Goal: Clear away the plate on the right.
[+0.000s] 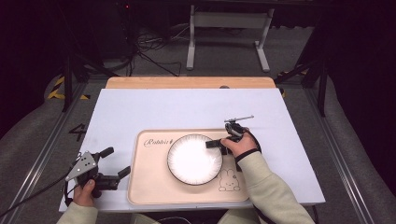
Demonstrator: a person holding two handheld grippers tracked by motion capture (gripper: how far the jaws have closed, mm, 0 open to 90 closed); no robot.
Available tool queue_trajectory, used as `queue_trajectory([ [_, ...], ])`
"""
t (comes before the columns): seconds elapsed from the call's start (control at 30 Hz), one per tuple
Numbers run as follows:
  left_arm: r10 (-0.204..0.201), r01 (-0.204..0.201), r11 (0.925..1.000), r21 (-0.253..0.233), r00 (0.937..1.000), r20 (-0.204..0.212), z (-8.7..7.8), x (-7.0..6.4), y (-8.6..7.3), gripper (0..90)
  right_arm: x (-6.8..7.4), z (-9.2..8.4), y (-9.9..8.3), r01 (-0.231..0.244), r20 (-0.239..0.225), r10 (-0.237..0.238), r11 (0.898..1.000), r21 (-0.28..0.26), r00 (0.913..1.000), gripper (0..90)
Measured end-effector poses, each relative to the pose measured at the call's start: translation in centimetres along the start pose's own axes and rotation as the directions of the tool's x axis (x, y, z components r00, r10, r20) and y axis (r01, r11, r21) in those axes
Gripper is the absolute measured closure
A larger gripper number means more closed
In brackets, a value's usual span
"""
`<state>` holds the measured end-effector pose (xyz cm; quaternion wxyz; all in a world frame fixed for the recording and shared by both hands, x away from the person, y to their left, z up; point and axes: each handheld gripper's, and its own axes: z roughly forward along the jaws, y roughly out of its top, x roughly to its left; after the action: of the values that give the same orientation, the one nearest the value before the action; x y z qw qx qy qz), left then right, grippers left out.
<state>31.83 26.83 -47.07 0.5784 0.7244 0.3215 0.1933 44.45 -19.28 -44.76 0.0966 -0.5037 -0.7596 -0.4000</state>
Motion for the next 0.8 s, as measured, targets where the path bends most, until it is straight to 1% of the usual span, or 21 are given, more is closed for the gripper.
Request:
queue_trajectory([
  [0.13, 0.0, 0.0, 1.0, 0.0, 1.0, -0.001, 0.0, 0.0, 0.0, 0.3, 0.1, -0.1, 0.0, 0.014, 0.003, -0.014, 1.0, -0.005, 0.9999, 67.9],
  [0.23, 0.0, 0.0, 1.0, 0.0, 1.0, 0.0, 0.0, 0.0, 0.0, 0.3, 0.3, -0.4, 0.0, 0.031, 0.005, -0.031, 0.999, -0.018, 0.9995, 64.1],
  [0.27, 0.0, 0.0, 1.0, 0.0, 1.0, -0.001, 0.0, 0.0, 0.0, 0.3, 0.4, -0.6, 0.1, 0.047, 0.005, -0.047, 0.998, -0.038, 0.9989, 61.6],
  [0.37, 0.001, -0.001, 1.0, 0.002, 1.0, 0.0, 0.0, 0.0, 0.0, 0.3, 0.8, -1.2, 0.2, 0.091, 0.014, -0.09, 0.993, -0.075, 0.9958, 56.8],
  [0.43, 0.0, 0.0, 1.0, 0.0, 1.0, -0.001, 0.0, 0.0, 0.0, 0.3, 1.2, -1.6, 0.2, 0.145, 0.017, -0.144, 0.983, -0.112, 0.9895, 51.4],
  [0.47, 0.0, 0.0, 1.0, 0.0, 1.0, -0.001, 0.0, 0.0, 0.0, 0.3, 1.4, -1.8, 0.3, 0.178, 0.019, -0.177, 0.976, -0.128, 0.984, 48.5],
  [0.57, -0.001, 0.001, 1.0, 0.0, 1.0, -0.002, 0.0, 0.0, 0.0, 0.3, 1.9, -2.3, 0.4, 0.271, 0.026, -0.271, 0.947, -0.171, 0.9623, 40.9],
  [0.6, 0.0, 0.0, 1.0, 0.0, 1.0, -0.001, 0.0, 0.0, 0.0, 0.3, 2.0, -2.5, 0.4, 0.311, 0.029, -0.311, 0.933, -0.183, 0.95, 38.2],
  [0.63, 0.0, 0.0, 1.0, 0.0, 1.0, -0.001, 0.0, 0.0, 0.0, 0.3, 2.1, -2.6, 0.4, 0.337, 0.034, -0.337, 0.922, -0.192, 0.941, 35.7],
  [0.7, -0.001, 0.001, 1.0, -0.001, 1.0, -0.002, 0.0, 0.0, 0.0, 0.3, 2.3, -2.9, 0.4, 0.394, 0.039, -0.395, 0.894, -0.215, 0.9177, 32.2],
  [0.73, -0.001, 0.001, 1.0, 0.0, 1.0, -0.002, 0.0, 0.0, 0.0, 0.3, 2.4, -3.1, 0.4, 0.425, 0.034, -0.429, 0.876, -0.23, 0.9027, 30.2],
  [0.77, -0.001, 0.001, 1.0, 0.001, 1.0, -0.002, 0.0, 0.0, 0.0, 0.3, 2.5, -3.2, 0.3, 0.444, 0.025, -0.452, 0.862, -0.244, 0.8917, 28.1],
  [0.8, -0.001, 0.001, 1.0, 0.001, 1.0, -0.002, 0.0, 0.0, 0.0, 0.3, 2.6, -3.3, 0.3, 0.454, 0.015, -0.466, 0.853, -0.258, 0.8844, 26.8],
])
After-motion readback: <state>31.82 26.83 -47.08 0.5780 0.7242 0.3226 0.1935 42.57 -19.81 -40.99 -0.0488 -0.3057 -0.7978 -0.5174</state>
